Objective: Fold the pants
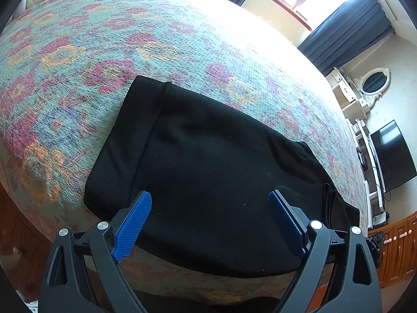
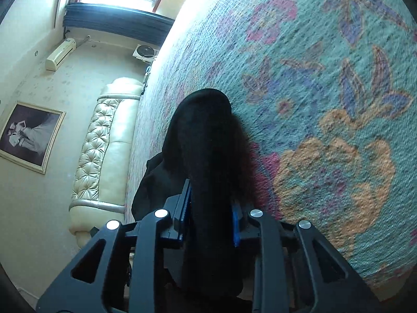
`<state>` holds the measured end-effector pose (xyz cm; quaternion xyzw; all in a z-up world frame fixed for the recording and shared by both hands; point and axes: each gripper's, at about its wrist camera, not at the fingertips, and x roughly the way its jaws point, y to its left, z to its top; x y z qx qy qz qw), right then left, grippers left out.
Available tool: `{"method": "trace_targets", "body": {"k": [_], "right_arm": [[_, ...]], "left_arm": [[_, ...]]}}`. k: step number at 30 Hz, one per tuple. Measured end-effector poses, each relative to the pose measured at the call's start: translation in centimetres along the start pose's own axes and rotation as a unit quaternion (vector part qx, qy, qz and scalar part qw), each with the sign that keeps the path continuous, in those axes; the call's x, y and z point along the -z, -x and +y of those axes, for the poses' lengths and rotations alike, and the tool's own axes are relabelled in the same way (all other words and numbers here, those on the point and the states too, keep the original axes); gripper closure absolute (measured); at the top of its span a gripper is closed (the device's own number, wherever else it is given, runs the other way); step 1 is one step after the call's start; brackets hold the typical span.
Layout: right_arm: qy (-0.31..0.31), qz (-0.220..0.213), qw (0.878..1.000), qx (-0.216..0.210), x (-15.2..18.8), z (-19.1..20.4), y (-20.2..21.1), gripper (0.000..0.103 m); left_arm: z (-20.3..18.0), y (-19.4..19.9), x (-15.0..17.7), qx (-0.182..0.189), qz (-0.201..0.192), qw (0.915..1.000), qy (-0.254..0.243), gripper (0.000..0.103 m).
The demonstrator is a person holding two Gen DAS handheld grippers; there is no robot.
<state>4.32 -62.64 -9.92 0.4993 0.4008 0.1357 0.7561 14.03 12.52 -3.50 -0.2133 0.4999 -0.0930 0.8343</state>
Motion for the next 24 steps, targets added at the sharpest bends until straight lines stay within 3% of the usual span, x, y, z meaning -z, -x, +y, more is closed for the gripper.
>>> {"method": "trace_targets", "body": {"k": [1,2,13,15,16,17,24], "right_arm": [[0.004,-0.001,1.000,-0.002,-0.3,0.1,0.0,0.059],[0.007,-0.003,1.000,-0.005,-0.6,0.2,0.0,0.055],[-0.005,-0.023,1.000,-0.013,-5.0,-0.4,-1.9,0.050],[-0.004,-0.021,1.000,-0.005,-5.3,-0.1,-2.4,0.054],[-0.003,-0.019,1.000,0.003,-5.4,-0.1,-2.6,0.068],[0.000,-0.015,1.000,0.021,-5.5,-0.2,-2.8,0.075],[0.001,-0.016,0.998,0.064,-5.3,0.5,-3.1,0.073]], "left_arm": [[0.0,0.0,0.0,0.000,0.000,1.0000,0.000,0.013],[0.1,0.0,0.0,0.000,0.001,1.0000,0.001,0.013],[0.7,0.0,0.2,0.000,0.006,0.9999,0.013,0.013],[0.7,0.0,0.2,-0.001,0.005,0.9999,0.015,0.013],[0.8,0.0,0.2,-0.001,0.005,0.9999,0.016,0.013],[0.9,0.0,0.2,-0.001,0.005,0.9998,0.018,0.013],[1.1,0.2,0.1,-0.001,0.002,0.9999,0.015,0.013]]}}
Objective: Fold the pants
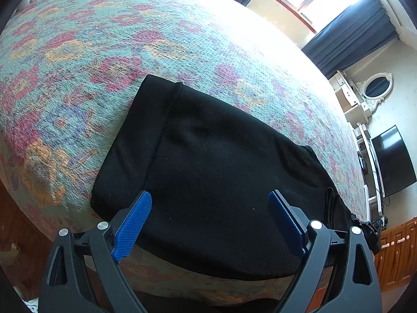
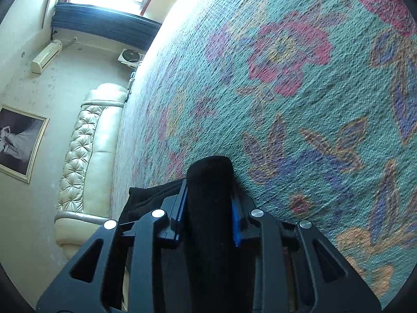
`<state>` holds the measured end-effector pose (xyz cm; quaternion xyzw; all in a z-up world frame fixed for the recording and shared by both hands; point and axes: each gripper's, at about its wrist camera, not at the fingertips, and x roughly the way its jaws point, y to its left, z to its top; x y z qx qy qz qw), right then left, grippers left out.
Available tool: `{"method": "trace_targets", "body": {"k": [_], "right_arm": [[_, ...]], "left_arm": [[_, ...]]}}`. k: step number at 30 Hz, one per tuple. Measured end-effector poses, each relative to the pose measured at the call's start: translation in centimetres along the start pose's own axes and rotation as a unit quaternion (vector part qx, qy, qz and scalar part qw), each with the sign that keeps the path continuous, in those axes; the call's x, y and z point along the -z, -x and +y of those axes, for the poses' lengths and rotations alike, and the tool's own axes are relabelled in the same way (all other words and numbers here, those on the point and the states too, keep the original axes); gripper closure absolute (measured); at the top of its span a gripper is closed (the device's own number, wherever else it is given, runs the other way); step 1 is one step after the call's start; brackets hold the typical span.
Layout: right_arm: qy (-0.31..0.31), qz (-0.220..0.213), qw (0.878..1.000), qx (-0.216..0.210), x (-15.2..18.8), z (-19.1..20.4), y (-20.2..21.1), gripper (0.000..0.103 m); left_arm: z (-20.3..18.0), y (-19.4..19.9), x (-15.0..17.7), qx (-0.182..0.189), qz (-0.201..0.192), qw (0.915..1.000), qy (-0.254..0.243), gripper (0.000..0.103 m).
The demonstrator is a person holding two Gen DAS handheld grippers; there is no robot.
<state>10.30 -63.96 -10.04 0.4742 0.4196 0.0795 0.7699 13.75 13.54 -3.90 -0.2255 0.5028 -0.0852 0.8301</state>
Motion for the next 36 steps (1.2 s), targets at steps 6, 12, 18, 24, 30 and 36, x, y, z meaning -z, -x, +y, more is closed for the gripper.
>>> {"method": "trace_targets", "body": {"k": [6,12,18,24,30,36], "right_arm": [[0.044,-0.095,0.990,0.094,1.9,6.3,3.2,0.038],[0.126,-0.123,0.978,0.115,8.0,13.2,3.1,0.027],[0.193,-0.030,0.972,0.134,13.5,15.8,-0.8,0.026],[0.199,0.024,0.974,0.110,16.2,16.7,-3.3,0.026],[0.270,0.050,0.953,0.130,18.7,18.9,-5.1,0.026],[0.324,0.053,0.929,0.169,20.3,20.0,-6.4,0.025]], "left_arm": [[0.6,0.9,-0.3,0.002,-0.015,0.9999,-0.003,0.013],[2.2,2.0,-1.1,-0.001,-0.049,0.9985,-0.023,0.013],[7.5,2.0,-2.0,0.089,-0.011,0.9921,0.088,0.014],[9.7,0.4,-3.3,0.139,0.021,0.9860,0.090,0.014],[10.6,-1.1,-3.5,0.149,0.033,0.9860,0.067,0.014],[9.7,-1.4,-3.3,0.182,0.020,0.9819,0.046,0.038]]}}
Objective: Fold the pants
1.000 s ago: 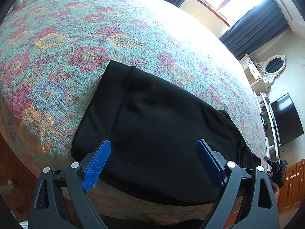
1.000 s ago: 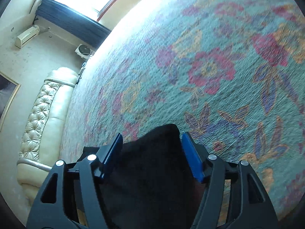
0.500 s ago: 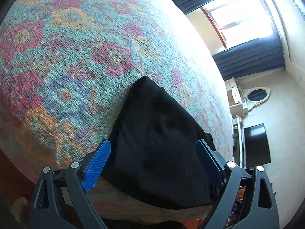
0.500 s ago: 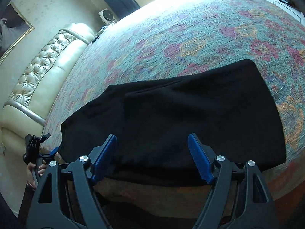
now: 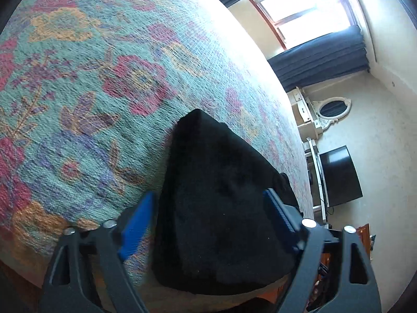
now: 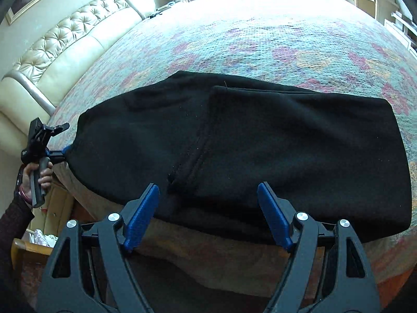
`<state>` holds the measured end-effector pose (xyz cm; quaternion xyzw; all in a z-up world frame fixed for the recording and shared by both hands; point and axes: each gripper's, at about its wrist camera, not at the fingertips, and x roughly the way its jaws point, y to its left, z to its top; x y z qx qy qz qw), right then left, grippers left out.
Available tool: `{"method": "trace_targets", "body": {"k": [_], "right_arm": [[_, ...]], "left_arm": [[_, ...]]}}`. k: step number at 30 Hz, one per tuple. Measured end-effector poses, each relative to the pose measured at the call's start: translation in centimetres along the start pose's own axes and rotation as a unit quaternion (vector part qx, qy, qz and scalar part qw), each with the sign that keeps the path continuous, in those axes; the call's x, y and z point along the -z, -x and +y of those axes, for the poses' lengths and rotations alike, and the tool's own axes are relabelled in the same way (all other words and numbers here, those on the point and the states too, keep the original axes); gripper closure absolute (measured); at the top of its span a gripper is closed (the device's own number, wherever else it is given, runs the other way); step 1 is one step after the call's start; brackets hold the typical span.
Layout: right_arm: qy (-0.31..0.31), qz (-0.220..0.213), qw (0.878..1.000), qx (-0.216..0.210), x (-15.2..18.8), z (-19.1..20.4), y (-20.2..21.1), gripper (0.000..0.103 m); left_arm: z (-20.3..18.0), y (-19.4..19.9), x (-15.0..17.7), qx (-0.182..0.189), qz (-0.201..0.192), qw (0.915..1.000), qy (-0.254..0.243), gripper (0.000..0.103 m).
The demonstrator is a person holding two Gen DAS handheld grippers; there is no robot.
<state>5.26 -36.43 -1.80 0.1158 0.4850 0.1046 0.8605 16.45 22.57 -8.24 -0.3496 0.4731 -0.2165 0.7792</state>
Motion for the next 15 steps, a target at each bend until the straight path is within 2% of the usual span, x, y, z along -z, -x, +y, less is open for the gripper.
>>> {"method": "trace_targets", "body": {"k": [1,2,3,8,12,15], "right_arm": [[0.008,0.001,1.000,0.005,0.1,0.2,-0.1,0.024],[0.017,0.003,1.000,0.010,0.2,0.4,-0.2,0.024],[0.025,0.003,1.000,0.015,0.2,0.5,-0.2,0.023],[0.033,0.004,0.999,0.017,0.3,0.8,-0.3,0.023],[0.034,0.004,0.999,0.025,0.2,0.8,-0.3,0.023],[0.035,0.003,0.999,0.029,0.1,0.8,-0.3,0.023]], "left_arm": [[0.0,-0.4,0.1,-0.009,0.008,0.9999,-0.002,0.058],[0.0,-0.8,0.3,-0.015,0.014,0.9998,-0.001,0.070],[0.1,-1.0,0.4,-0.019,0.015,0.9997,0.002,0.073],[1.4,-0.5,0.5,-0.001,0.012,0.9994,0.033,0.086],[-0.1,0.1,0.4,-0.035,0.008,0.9994,-0.003,0.088],[-1.0,0.8,0.4,-0.026,0.001,0.9996,-0.008,0.089]]}}
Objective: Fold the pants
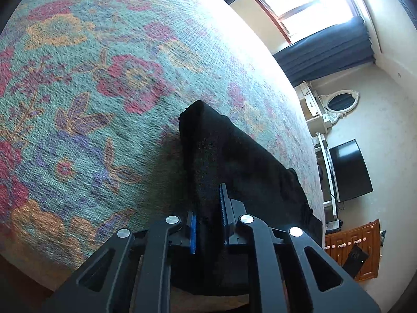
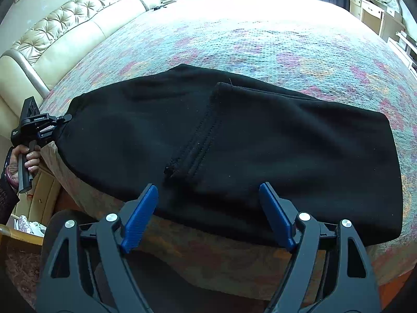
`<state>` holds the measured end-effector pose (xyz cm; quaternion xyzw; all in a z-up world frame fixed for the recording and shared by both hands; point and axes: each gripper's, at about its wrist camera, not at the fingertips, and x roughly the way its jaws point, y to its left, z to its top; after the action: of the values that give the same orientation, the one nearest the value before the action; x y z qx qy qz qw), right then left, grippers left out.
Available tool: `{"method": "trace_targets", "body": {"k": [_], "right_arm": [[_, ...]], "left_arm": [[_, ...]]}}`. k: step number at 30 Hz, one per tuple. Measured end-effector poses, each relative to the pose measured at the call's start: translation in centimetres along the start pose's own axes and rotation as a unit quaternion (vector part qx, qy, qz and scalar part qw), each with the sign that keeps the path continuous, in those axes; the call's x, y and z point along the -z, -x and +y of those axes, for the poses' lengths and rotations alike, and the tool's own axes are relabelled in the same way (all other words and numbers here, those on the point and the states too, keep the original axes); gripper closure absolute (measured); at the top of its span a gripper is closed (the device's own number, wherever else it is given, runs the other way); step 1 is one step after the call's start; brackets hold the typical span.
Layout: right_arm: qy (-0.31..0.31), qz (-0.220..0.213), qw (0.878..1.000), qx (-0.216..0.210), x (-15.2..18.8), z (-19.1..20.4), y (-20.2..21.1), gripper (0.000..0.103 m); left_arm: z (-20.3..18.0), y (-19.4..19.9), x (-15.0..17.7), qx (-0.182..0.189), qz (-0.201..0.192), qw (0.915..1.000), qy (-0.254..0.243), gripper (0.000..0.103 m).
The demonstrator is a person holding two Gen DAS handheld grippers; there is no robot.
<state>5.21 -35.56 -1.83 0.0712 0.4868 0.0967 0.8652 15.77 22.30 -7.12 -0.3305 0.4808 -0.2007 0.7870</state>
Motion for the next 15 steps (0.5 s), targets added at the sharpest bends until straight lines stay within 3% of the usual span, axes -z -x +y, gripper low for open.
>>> {"method": "trace_targets", "body": {"k": [5,10,15], "right_arm": [[0.001,-0.002,1.000,0.000,0.0,0.1,0.1,0.023],[0.005,-0.005,1.000,-0.003,-0.1,0.2,0.3,0.023],[0.013,-0.008,1.000,-0.005,-0.1,0.6,0.5,0.023]], "left_arm": [[-1.3,1.1,-0.4,0.003,-0.008,1.0000,0.002,0.090],[-5.0,1.0,-0.3,-0.056,-0.018,0.9962,-0.064,0.090],[-8.3,0.7,0.1,-0.040,-0.031,0.9959,-0.075,0.090]]}}
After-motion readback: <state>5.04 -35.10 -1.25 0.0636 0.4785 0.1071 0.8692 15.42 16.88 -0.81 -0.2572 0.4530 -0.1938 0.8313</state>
